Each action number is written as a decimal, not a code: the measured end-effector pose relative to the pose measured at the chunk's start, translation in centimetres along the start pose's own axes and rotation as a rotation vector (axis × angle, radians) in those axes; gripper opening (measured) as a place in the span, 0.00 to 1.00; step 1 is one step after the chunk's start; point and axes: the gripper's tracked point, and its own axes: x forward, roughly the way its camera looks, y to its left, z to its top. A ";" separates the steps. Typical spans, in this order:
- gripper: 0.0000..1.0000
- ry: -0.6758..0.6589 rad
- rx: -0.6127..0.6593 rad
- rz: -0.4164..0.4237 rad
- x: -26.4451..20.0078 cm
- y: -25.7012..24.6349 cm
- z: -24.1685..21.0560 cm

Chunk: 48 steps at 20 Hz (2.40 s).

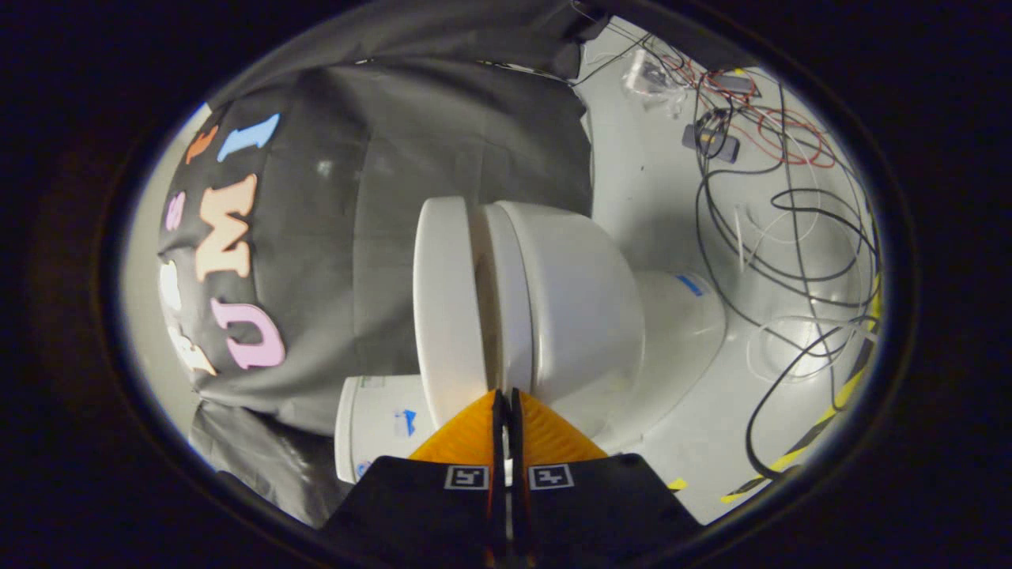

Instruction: Open the toilet lid.

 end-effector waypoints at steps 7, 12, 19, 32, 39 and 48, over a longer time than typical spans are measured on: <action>0.01 -0.052 -0.148 -0.095 -0.7 1.2 0.1; 0.01 -0.103 -0.226 -0.098 -1.5 3.5 0.1; 0.01 -0.169 -0.251 -0.122 -2.4 7.2 -0.2; 0.01 -0.215 -0.402 -0.128 -3.9 16.8 -3.1; 0.01 -0.225 -0.535 -0.140 -4.4 21.7 -5.4; 0.04 -0.222 -0.625 -0.105 -4.2 26.0 -7.6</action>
